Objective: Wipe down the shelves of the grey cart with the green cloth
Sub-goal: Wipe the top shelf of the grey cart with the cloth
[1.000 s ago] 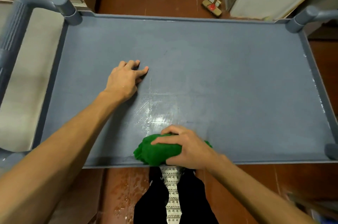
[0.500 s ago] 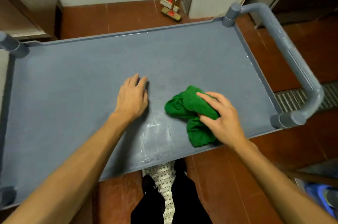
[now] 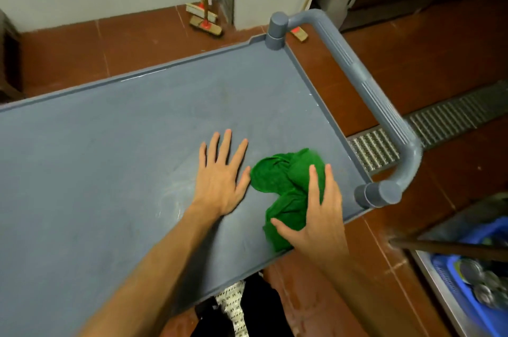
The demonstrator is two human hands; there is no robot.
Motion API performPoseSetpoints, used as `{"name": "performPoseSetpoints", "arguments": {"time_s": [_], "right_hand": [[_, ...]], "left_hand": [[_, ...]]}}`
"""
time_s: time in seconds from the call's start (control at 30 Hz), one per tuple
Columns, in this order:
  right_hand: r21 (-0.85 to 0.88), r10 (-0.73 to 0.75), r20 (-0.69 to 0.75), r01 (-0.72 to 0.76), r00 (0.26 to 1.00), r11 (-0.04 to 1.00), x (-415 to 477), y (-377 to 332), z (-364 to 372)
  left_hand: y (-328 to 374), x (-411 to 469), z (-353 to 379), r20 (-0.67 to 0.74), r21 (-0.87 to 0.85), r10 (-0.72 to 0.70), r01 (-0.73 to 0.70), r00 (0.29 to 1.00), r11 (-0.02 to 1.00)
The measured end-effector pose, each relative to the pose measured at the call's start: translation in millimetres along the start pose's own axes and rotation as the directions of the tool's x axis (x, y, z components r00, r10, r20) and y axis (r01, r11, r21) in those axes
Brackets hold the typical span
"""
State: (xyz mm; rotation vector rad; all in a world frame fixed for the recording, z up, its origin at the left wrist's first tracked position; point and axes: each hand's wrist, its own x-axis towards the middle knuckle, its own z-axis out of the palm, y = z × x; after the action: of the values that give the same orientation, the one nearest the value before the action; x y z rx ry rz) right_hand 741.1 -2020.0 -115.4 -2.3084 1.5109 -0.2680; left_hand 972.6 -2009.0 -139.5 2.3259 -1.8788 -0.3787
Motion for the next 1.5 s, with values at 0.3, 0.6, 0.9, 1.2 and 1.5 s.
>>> {"name": "performPoseSetpoints", "arguments": {"time_s": [0.3,0.6,0.9,1.2,1.5], "right_hand": [[-0.058,0.078,-0.168,-0.089,0.983,0.994,82,9,-6],[-0.023,-0.05,-0.223,0.046,0.973,0.999,200,3,-7],[-0.067,-0.144,-0.193,0.134,0.971,0.989,314,-27,9],[-0.19,-0.209,-0.144,0.18,0.967,0.965,348,-28,2],[-0.247,-0.159,-0.139,0.121,0.977,0.961,271,-4,-10]], "left_hand": [[-8,2,19,-0.058,0.033,0.036,-0.034,0.998,0.999],[-11,5,22,-0.08,0.059,0.03,-0.025,0.996,0.998],[-11,17,20,-0.078,0.039,0.005,-0.002,0.997,0.999],[-11,26,24,-0.096,0.018,-0.032,0.034,0.995,0.999],[-10,25,24,-0.117,0.011,-0.037,0.038,0.992,0.999]]}}
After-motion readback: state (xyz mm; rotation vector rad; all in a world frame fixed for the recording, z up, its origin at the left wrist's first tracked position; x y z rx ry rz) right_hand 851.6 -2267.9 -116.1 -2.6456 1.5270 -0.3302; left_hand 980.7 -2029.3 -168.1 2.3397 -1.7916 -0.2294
